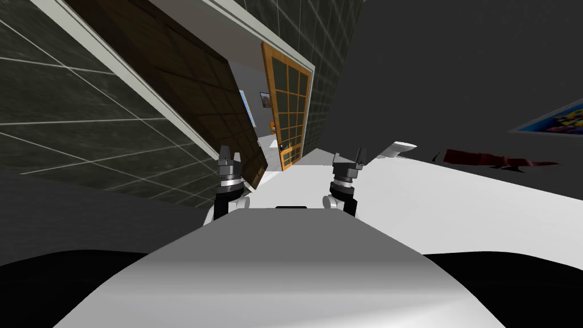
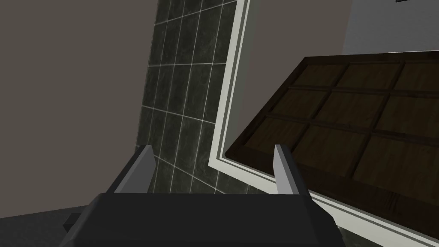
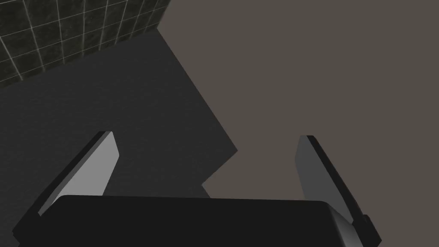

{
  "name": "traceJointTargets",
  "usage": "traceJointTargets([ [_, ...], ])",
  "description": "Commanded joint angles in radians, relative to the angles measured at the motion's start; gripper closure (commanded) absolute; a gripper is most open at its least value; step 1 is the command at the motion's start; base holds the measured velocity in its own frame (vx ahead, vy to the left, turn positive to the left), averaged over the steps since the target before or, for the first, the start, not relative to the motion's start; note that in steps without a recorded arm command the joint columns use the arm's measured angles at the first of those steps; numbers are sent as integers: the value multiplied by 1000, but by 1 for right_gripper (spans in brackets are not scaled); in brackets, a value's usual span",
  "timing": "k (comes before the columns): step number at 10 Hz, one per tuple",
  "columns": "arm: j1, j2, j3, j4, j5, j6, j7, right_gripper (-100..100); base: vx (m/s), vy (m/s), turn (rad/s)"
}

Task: Push the door open

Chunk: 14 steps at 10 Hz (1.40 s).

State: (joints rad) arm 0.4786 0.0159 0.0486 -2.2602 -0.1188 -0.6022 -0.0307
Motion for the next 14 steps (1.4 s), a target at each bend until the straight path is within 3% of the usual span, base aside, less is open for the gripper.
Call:
traceJointTargets([
  [1,-11,-13,2,31,-9,-6,-22,-100,61,-26,158],
  [7,-57,-52,9,160,-46,-31,-114,-100,140,-26,146],
  [13,-97,-76,15,272,-78,-52,-194,-100,108,-37,124],
  [14,-110,-81,17,309,-88,-59,-220,-100,103,-44,185],
])
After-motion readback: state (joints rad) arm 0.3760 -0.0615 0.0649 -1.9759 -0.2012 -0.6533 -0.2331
